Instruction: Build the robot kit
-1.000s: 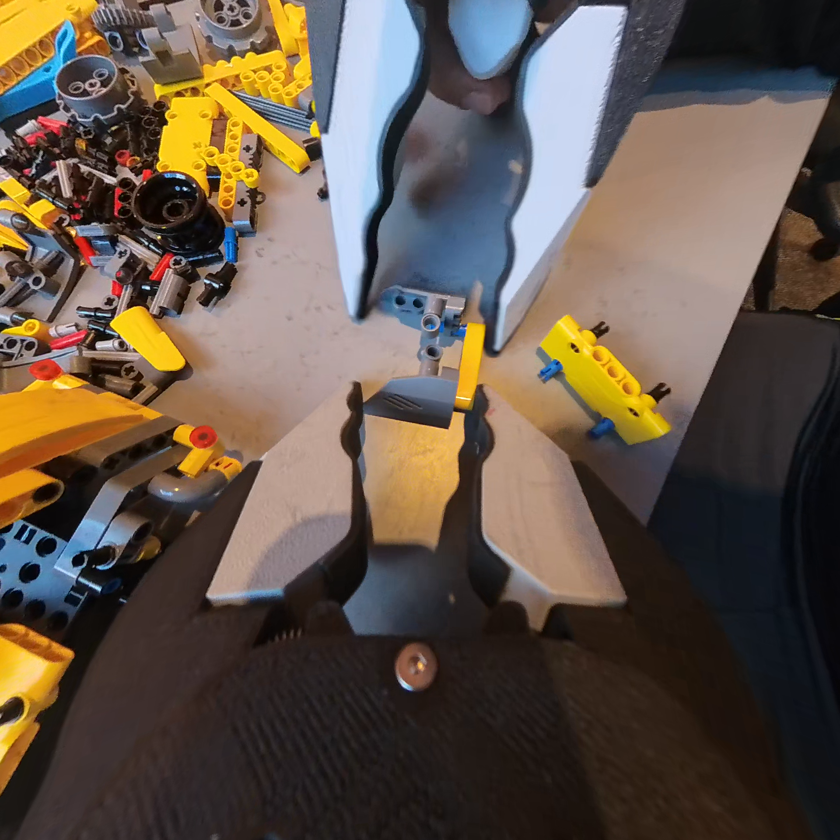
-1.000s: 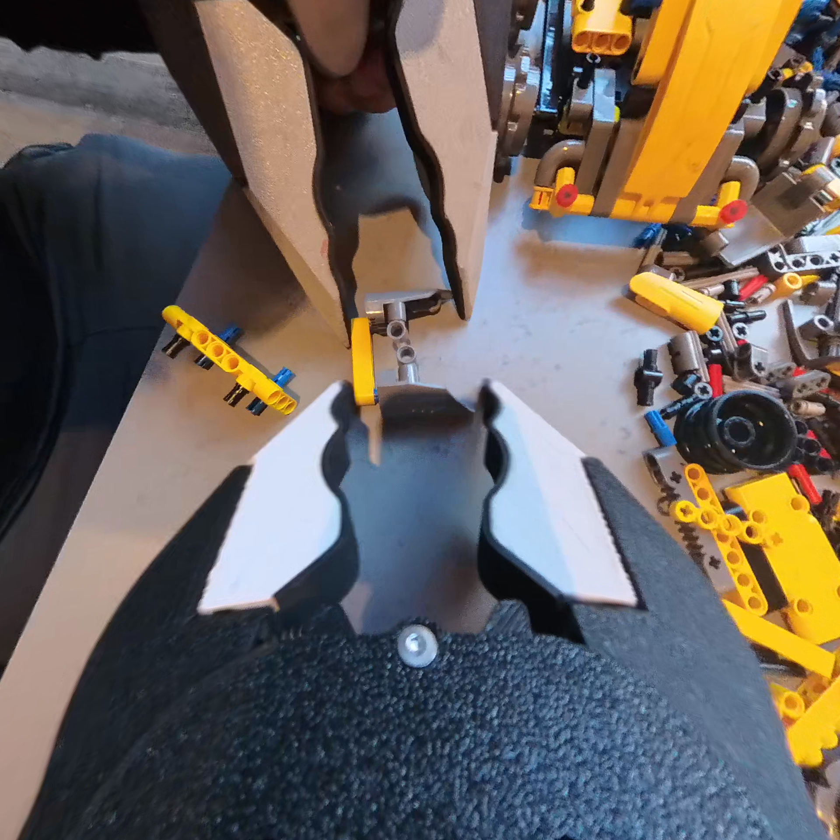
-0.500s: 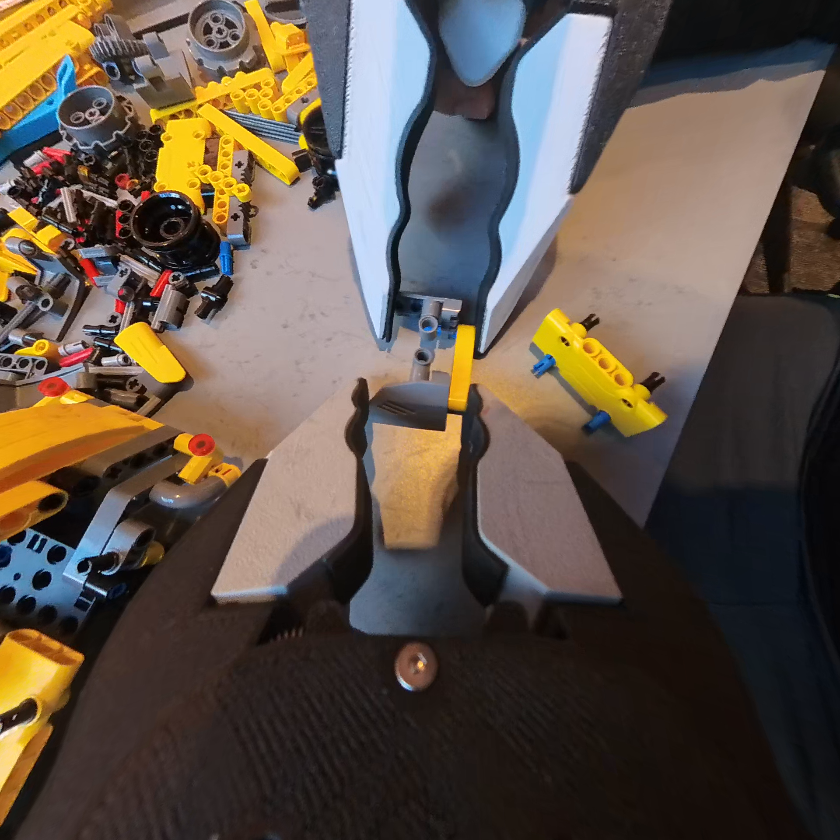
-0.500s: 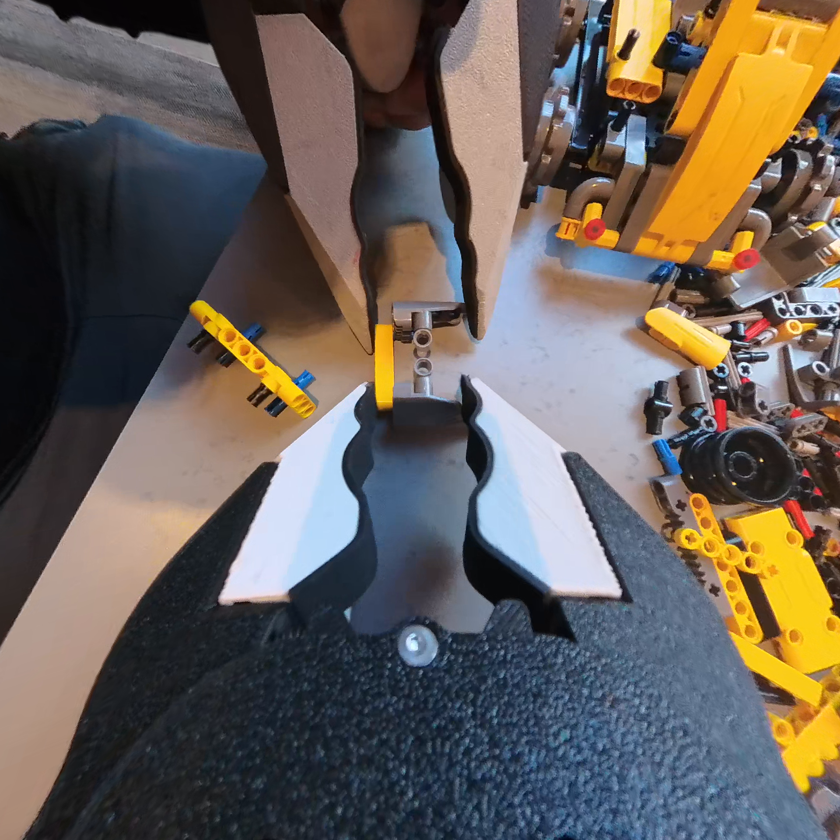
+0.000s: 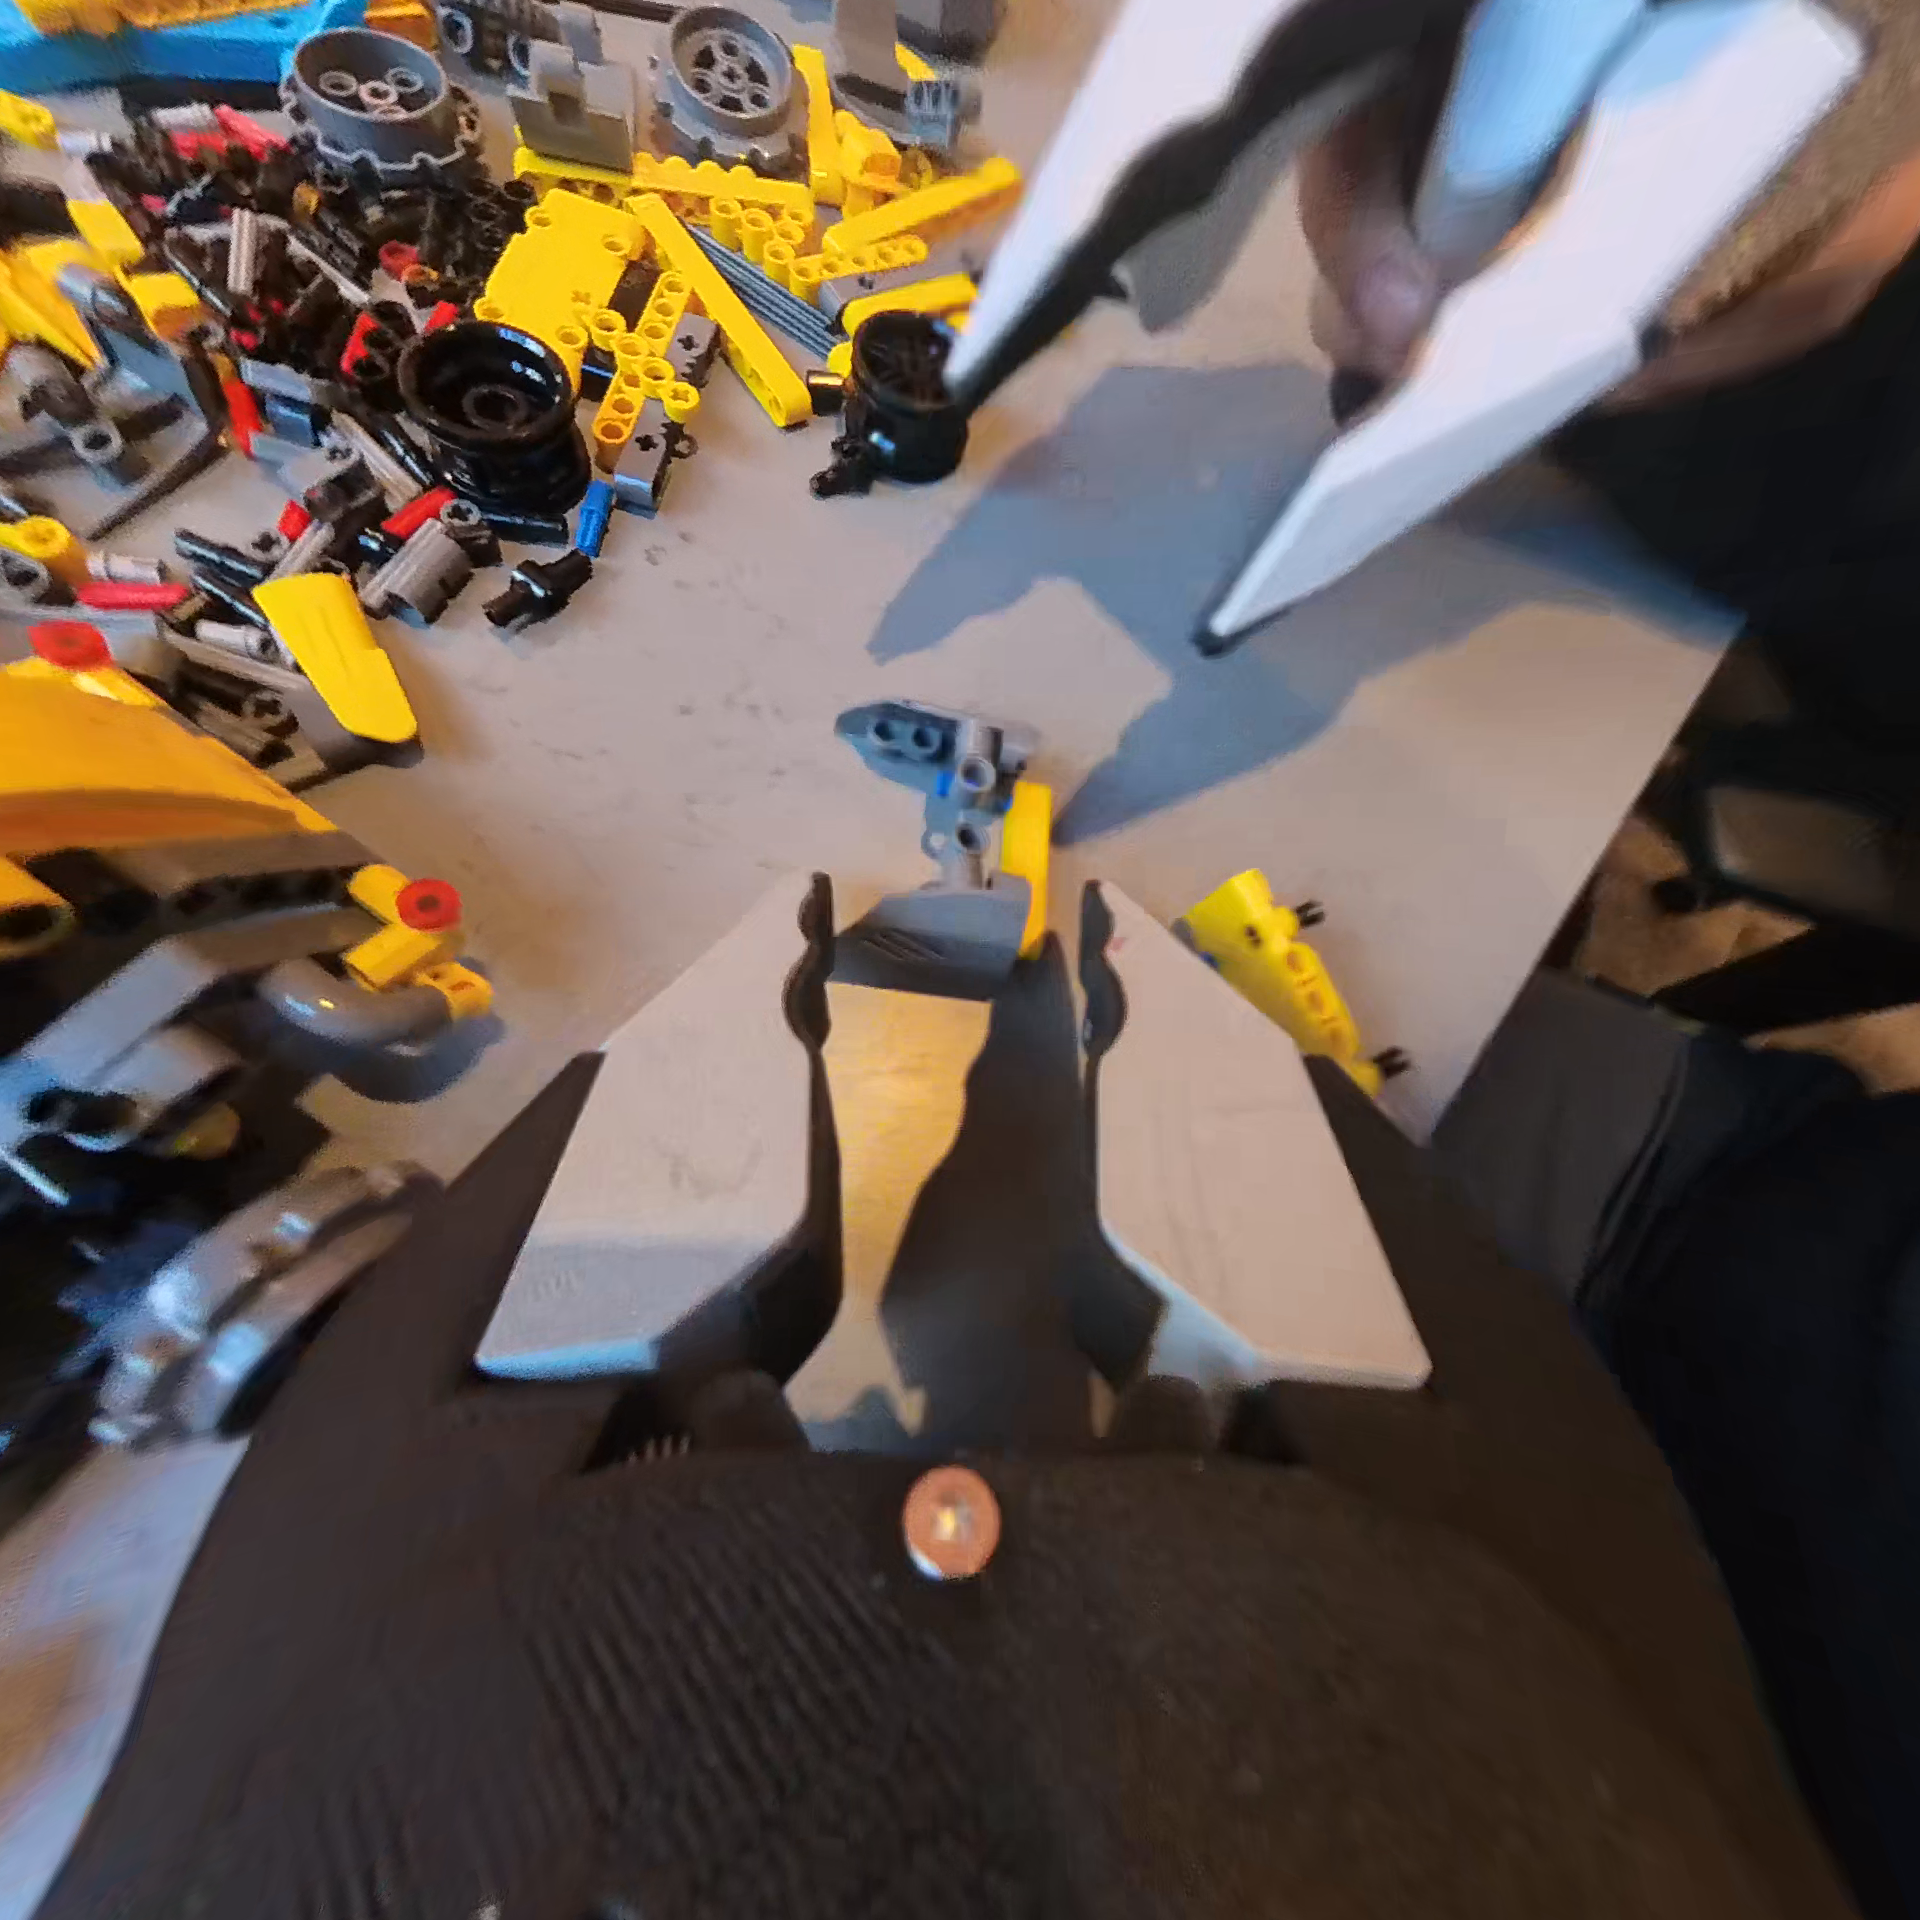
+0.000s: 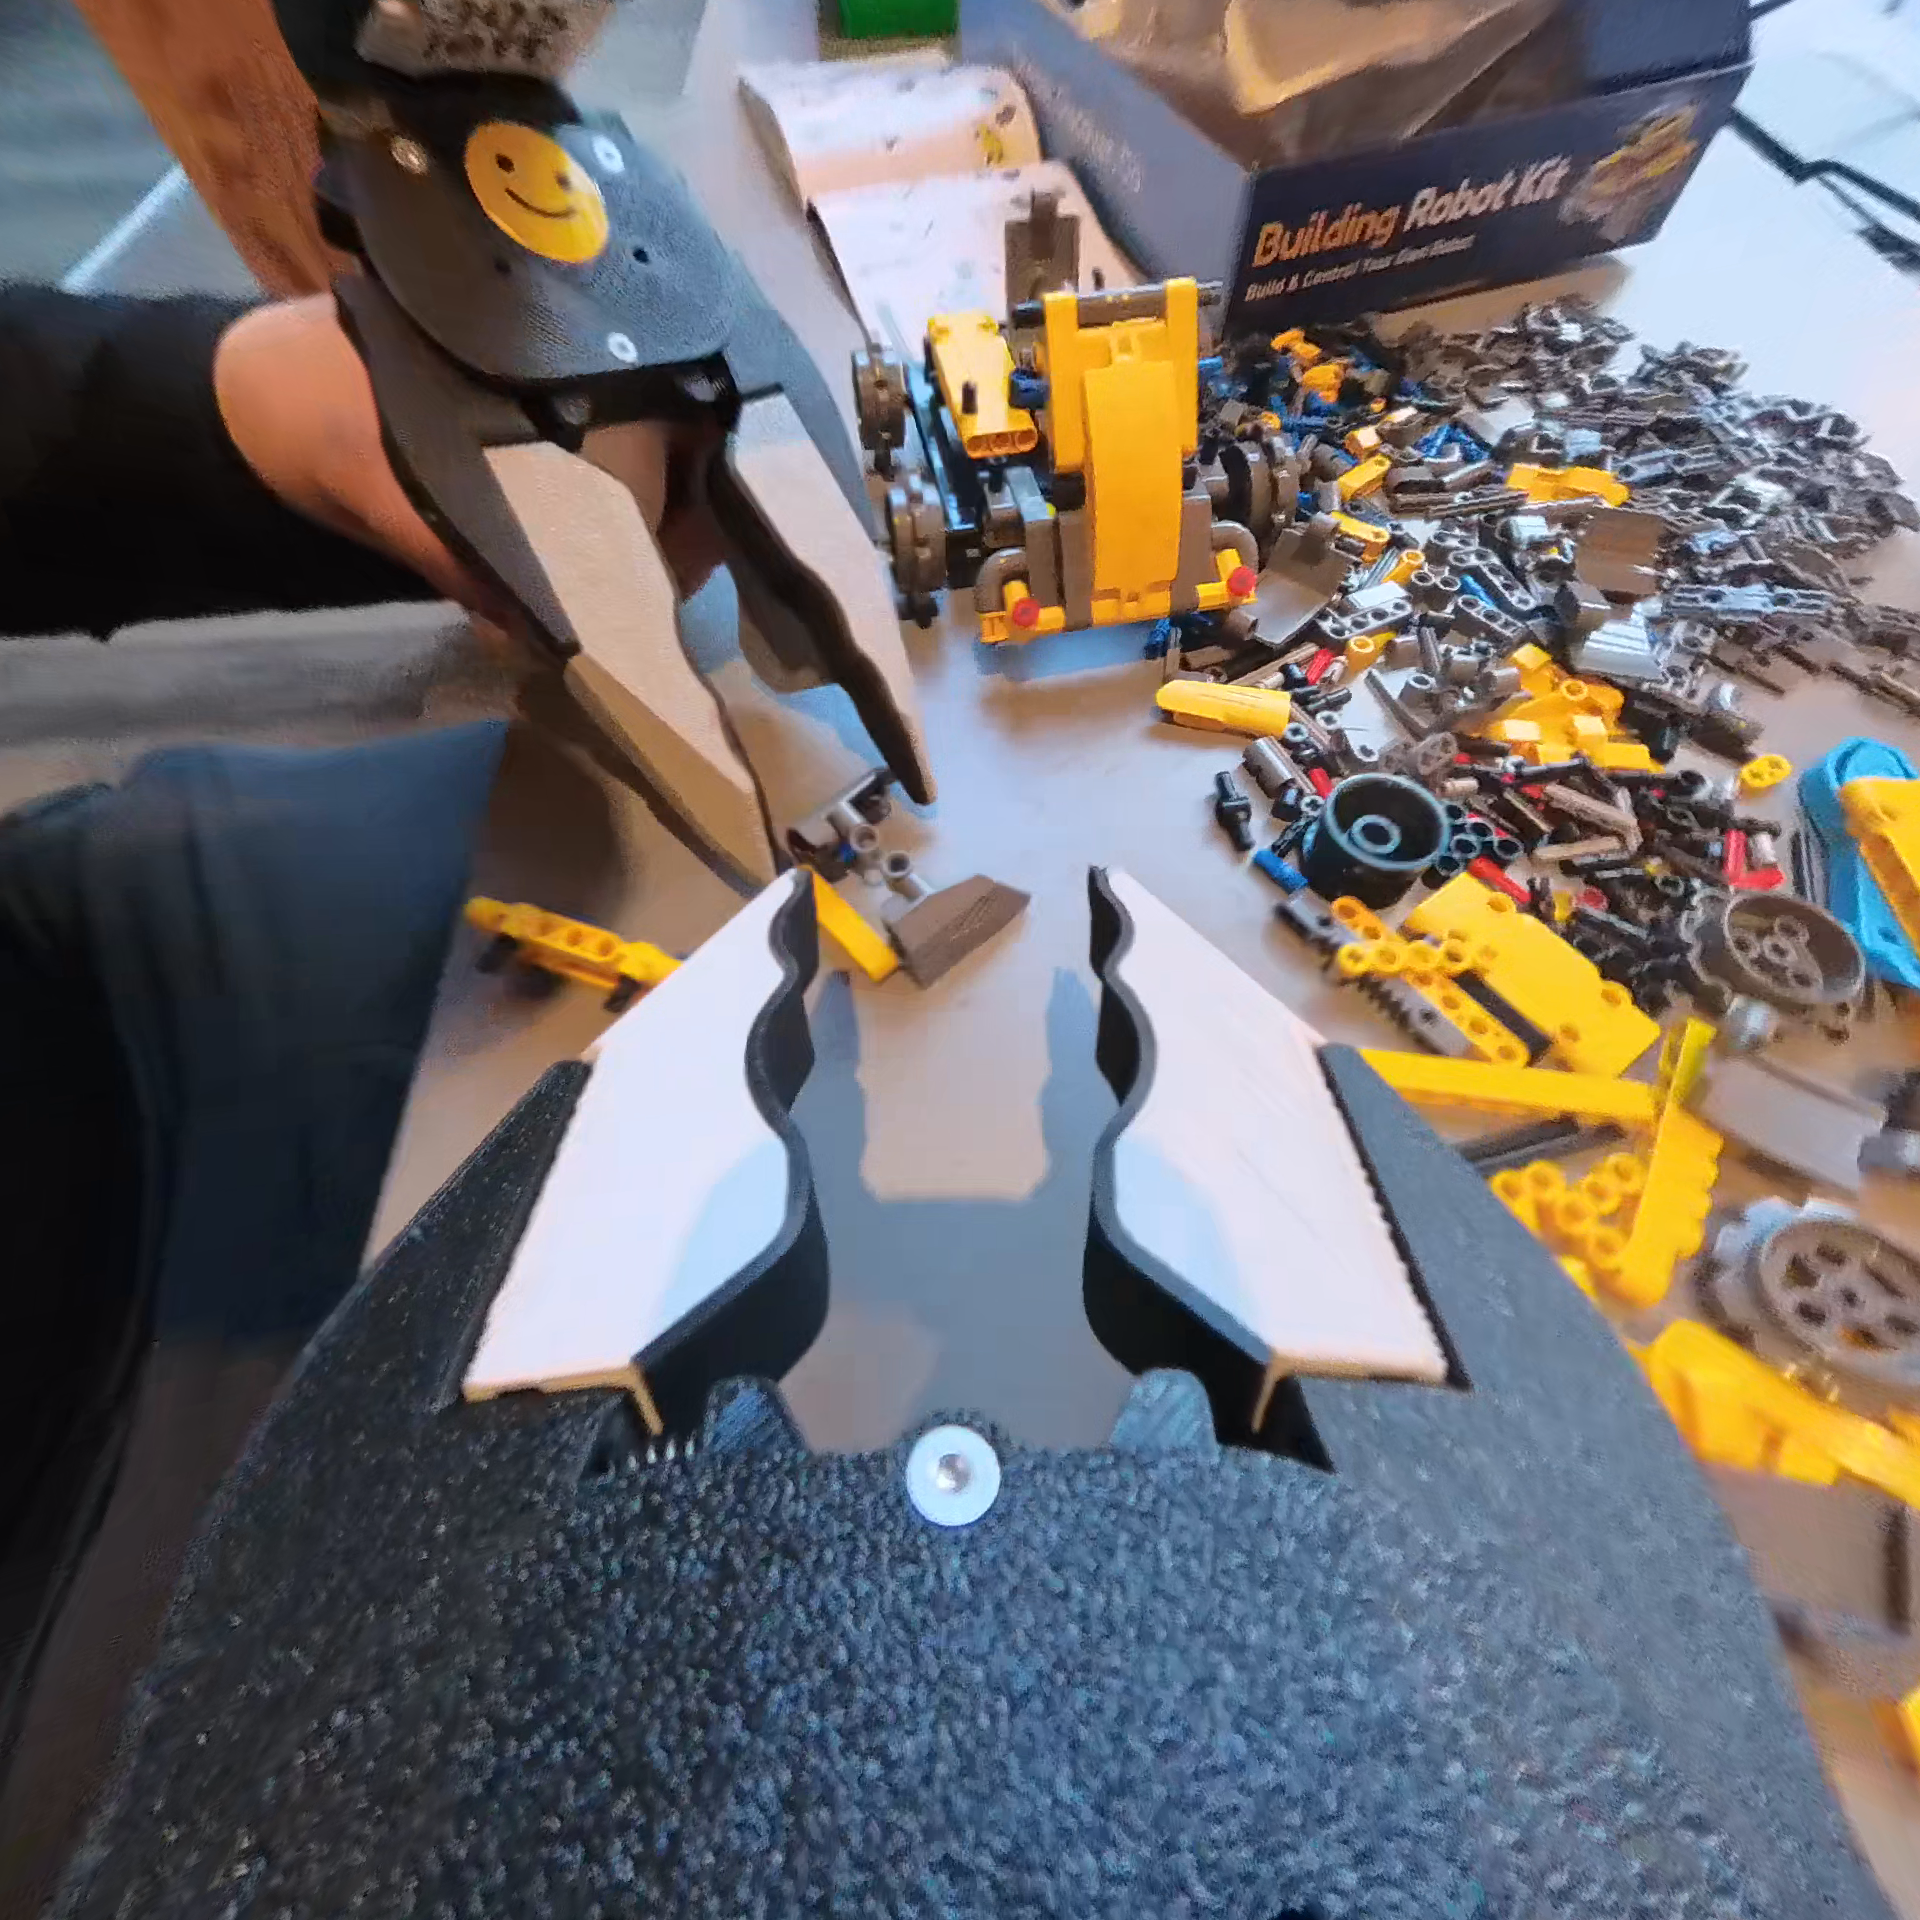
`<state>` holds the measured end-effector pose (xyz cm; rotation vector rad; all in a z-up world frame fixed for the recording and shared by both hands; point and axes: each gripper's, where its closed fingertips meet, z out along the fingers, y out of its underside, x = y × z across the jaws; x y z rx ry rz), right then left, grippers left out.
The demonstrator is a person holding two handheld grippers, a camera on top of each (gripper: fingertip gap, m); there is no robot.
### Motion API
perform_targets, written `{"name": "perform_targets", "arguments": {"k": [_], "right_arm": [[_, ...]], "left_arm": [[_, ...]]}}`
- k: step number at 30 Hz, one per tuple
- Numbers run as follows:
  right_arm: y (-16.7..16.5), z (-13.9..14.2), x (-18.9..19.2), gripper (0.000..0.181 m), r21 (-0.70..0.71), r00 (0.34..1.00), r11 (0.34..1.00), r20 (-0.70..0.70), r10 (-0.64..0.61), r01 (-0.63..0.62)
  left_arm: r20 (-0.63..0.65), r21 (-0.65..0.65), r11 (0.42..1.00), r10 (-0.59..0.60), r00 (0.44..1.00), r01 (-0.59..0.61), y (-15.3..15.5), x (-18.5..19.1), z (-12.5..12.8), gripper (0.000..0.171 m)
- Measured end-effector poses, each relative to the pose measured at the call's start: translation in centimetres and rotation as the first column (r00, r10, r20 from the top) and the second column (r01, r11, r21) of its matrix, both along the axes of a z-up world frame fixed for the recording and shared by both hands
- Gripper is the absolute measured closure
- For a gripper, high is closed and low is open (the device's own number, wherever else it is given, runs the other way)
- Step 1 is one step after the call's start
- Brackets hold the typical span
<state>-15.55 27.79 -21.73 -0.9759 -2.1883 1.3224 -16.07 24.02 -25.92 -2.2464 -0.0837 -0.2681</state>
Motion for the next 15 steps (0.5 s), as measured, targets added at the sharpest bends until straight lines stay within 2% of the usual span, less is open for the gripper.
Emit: {"name": "perform_targets", "arguments": {"k": [3, 6, 8, 11, 13, 15], "right_arm": [[-1.4, -0.3, 3.2, 0.127, -0.045, 1.0, 0.999, 0.026, -0.011, 0.012], [-3.1, -1.6, 5.7, 0.122, -0.026, 0.995, 0.999, 0.091, -0.04, 0.042], [-3.8, -2.2, 6.2, 0.12, 0.026, 0.991, 0.995, 0.093, -0.101, 0.099], [-4.8, -2.9, 6.3, 0.101, 0.086, 0.98, 0.983, 0.106, -0.169, 0.16], [-5.8, -3.4, 6.2, 0.098, 0.08, 0.974, 0.98, 0.127, -0.19, 0.181], [-5.9, -4.3, 6.0, 0.094, 0.12, 0.963, 0.971, 0.15, -0.223, 0.206]], "left_arm": [[0.081, 0.069, 0.995, 0.064, 0.995, -0.069, -0.1, 0.5, 1.1, 0.122], [0.089, 0.073, 0.994, 0.072, 0.993, -0.079, -0.7, 0.3, 1.1, 0.121], [0.057, 0.054, 0.997, 0.053, 0.997, -0.056, -0.9, 0.3, 0.9, 0.121], [-0.047, 0.009, 1.0, 0.012, 0.999, -0.012, -0.9, 0.1, 0.2, 0.12], [-0.084, -0.054, 0.998, -0.025, 0.996, 0.021, -1.0, 0.2, -0.8, 0.117], [-0.119, -0.061, 0.997, -0.049, 0.992, 0.042, -0.9, 0.2, -1.0, 0.118]]}}
